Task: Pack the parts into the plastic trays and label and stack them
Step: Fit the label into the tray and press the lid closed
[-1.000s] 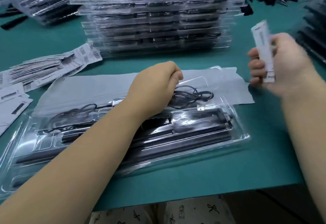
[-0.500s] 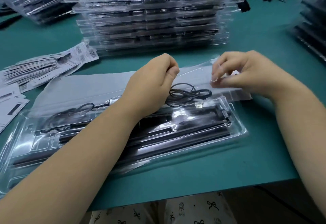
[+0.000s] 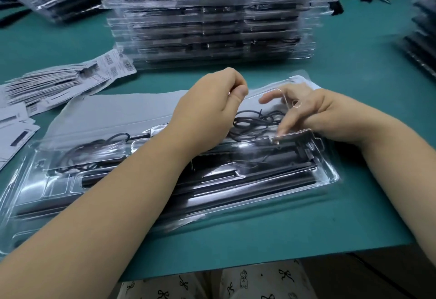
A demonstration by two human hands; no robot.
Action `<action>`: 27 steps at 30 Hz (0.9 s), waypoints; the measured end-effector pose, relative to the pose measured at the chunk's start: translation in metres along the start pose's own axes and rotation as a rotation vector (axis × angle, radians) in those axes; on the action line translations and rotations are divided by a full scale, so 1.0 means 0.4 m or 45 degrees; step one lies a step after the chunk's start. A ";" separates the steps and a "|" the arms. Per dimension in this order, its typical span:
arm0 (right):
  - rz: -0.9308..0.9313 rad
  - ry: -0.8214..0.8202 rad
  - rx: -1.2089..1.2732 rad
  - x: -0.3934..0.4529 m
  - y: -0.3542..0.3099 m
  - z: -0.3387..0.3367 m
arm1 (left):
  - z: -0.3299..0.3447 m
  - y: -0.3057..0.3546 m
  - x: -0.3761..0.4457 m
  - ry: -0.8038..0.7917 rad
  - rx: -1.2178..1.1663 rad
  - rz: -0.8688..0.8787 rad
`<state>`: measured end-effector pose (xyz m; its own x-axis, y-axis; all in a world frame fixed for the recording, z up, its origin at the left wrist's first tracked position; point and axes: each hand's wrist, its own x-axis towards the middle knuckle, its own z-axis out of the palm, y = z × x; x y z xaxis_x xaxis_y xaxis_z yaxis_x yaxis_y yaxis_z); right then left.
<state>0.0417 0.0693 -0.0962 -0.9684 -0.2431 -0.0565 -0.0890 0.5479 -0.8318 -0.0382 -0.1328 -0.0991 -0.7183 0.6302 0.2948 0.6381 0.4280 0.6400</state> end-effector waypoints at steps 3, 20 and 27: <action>0.056 -0.052 -0.116 0.001 -0.003 -0.001 | 0.001 0.000 0.001 -0.006 0.010 -0.003; -0.039 0.353 -0.020 0.012 -0.014 0.042 | -0.003 0.001 0.001 -0.050 0.064 -0.002; -0.074 0.414 -0.021 0.011 0.003 0.050 | -0.006 0.003 0.000 -0.029 0.055 -0.015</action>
<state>0.0421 0.0531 -0.1085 -0.9851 -0.0076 0.1718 -0.1472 0.5543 -0.8192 -0.0382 -0.1340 -0.0966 -0.7195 0.6396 0.2707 0.6414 0.4625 0.6122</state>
